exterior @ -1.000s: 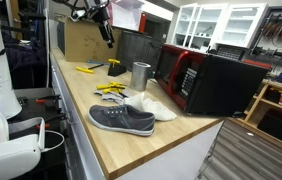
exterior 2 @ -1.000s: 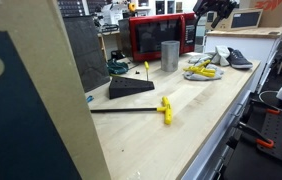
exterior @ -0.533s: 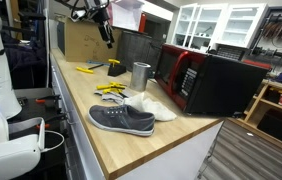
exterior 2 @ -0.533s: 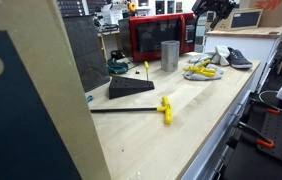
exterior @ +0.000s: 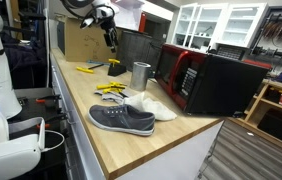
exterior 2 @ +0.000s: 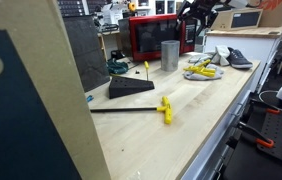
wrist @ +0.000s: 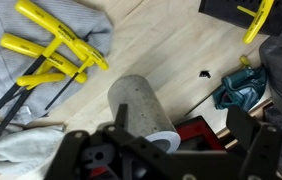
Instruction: Remove the wrenches from the stand and put them on the grey towel.
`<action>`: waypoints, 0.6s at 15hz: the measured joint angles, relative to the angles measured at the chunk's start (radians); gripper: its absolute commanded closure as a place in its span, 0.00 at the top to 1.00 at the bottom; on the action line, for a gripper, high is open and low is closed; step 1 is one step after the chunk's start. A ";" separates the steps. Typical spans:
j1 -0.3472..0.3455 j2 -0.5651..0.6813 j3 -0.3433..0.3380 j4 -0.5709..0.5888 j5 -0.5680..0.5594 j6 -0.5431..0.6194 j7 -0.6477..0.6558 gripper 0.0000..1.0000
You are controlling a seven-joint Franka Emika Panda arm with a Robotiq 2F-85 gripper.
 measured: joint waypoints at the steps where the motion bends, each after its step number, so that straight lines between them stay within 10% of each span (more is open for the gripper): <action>1: 0.001 0.034 0.006 0.021 0.018 0.007 -0.006 1.00; 9: 0.059 0.284 0.050 0.227 0.139 0.011 -0.015 1.00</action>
